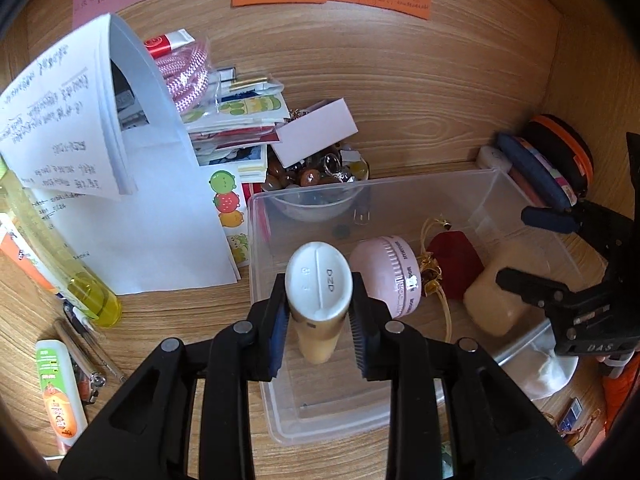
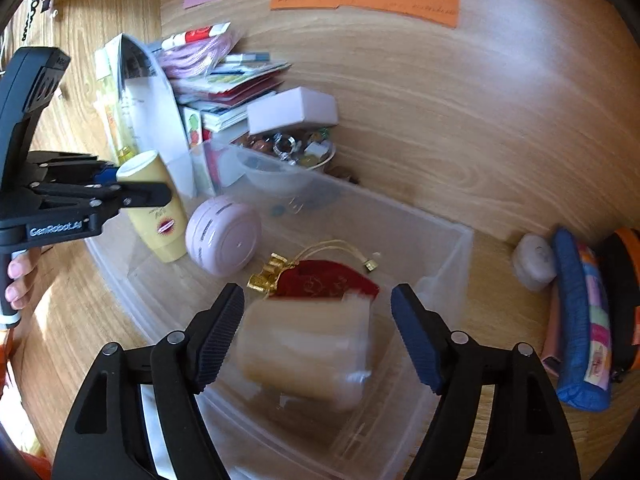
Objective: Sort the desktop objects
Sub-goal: 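Carry tube and beige cup into the clear box and open both tools, then withdraw both tools and move them toward the tasseled ornament and green jar, then grasp the gold tasseled ornament with the right tool while the left tool grasps the green jar, then carry ornament and green jar into the clear box and open both tools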
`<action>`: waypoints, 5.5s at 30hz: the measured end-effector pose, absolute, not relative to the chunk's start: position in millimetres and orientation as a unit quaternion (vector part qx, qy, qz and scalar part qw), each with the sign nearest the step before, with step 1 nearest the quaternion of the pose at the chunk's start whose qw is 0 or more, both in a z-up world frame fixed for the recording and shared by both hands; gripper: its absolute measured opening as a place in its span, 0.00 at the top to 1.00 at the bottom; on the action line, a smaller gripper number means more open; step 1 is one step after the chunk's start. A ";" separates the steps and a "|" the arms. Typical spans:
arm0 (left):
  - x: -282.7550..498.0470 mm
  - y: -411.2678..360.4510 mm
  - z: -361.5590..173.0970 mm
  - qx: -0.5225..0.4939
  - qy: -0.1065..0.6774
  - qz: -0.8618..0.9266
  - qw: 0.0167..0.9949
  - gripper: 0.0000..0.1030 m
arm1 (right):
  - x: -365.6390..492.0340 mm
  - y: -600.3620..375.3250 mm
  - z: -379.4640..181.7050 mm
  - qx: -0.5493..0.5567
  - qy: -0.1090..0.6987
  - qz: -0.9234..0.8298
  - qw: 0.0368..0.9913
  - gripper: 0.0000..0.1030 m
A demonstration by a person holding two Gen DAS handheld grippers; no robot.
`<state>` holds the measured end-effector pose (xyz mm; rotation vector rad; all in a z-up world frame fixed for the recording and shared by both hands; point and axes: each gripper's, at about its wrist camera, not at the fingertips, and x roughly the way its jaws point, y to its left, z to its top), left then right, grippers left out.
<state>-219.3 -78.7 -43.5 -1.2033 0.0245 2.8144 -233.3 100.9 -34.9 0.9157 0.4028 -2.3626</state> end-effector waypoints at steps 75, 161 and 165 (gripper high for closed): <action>-109.3 25.0 -98.4 -0.412 0.025 0.909 0.052 0.36 | -7.3 191.8 -95.5 0.372 0.070 -0.892 0.248 0.68; -176.1 -59.2 -1.6 -0.329 -0.018 0.943 0.038 0.60 | -184.7 75.6 18.6 0.262 0.142 -0.902 0.313 0.72; -181.8 -60.7 -13.2 -0.342 -0.020 0.939 0.040 0.60 | -184.6 62.0 0.7 0.277 0.159 -0.889 0.327 0.72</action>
